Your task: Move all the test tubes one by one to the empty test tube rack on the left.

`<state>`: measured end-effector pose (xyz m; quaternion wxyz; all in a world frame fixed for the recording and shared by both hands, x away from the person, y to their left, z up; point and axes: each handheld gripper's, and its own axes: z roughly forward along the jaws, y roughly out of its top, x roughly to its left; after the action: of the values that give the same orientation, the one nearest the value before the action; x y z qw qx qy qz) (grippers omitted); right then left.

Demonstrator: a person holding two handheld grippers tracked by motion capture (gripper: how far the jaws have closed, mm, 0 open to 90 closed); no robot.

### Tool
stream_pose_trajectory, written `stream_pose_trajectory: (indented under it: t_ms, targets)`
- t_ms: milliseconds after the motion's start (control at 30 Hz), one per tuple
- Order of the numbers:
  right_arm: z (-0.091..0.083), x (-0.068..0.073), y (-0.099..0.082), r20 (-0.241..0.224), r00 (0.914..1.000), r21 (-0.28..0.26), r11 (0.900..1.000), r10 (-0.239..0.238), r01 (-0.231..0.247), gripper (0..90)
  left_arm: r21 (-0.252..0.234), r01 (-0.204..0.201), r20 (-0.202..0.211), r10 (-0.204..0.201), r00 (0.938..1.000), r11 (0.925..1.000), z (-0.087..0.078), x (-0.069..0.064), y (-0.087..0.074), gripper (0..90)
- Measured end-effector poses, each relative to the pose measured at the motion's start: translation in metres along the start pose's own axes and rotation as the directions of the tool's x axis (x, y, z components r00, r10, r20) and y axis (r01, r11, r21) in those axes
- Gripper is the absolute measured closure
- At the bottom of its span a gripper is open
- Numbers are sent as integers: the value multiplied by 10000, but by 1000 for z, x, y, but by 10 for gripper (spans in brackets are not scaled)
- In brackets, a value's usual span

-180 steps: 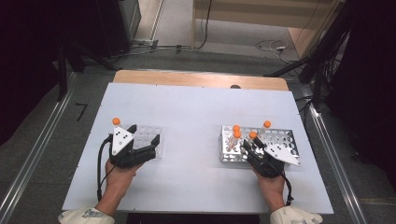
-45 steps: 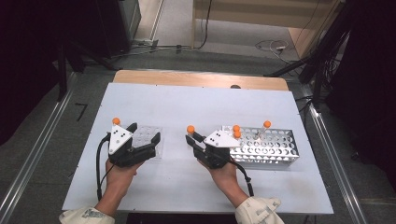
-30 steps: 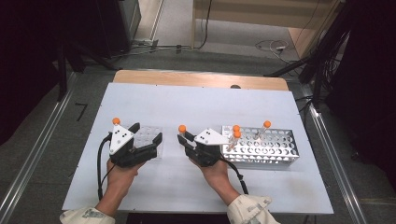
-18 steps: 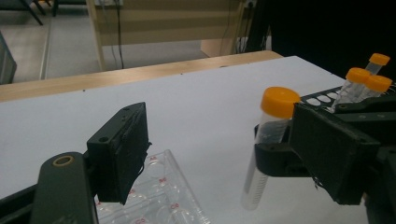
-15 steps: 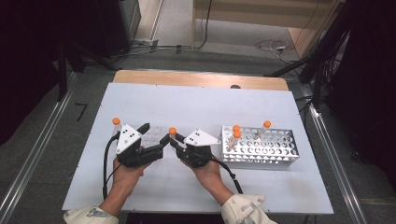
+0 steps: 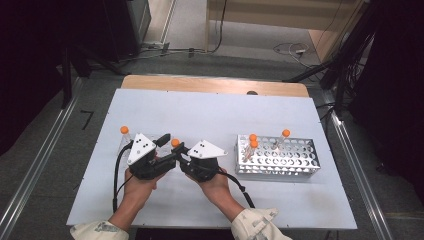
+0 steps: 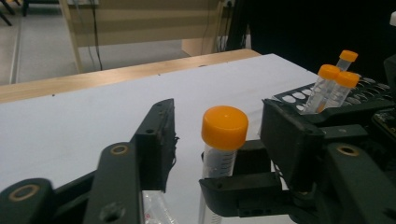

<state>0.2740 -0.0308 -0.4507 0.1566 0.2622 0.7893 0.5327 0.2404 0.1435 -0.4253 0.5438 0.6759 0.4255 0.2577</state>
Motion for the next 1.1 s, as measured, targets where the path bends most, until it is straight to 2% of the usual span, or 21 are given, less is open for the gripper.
stream_pose_trajectory:
  t_ms: [267, 467, 833, 967, 1100]
  targets:
    - [0, 0, 1, -52, 10000, -21, 10000, 78, -78, 715, 1, -80, 173, 80, 9998, 10000, 1, -3, 0, 598]
    - [-1, 0, 1, -32, 10000, -24, 10000, 71, -71, 715, -59, -10, 97, 11, 10000, 10000, 1, -2, 0, 674]
    - [-2, -1, 2, -21, 10000, -49, 10000, 62, -62, 710, -93, 76, 112, -75, 9999, 9999, 1, -1, 0, 688]
    - [-2, -2, 2, -91, 9999, -72, 9999, 94, -95, 635, -121, 122, 109, -120, 9999, 9999, 0, 0, 1, 690]
    - [-3, -4, 2, -210, 9997, 34, 10000, 88, -87, 484, -191, 150, 70, -149, 9999, 9997, -1, 2, 2, 691]
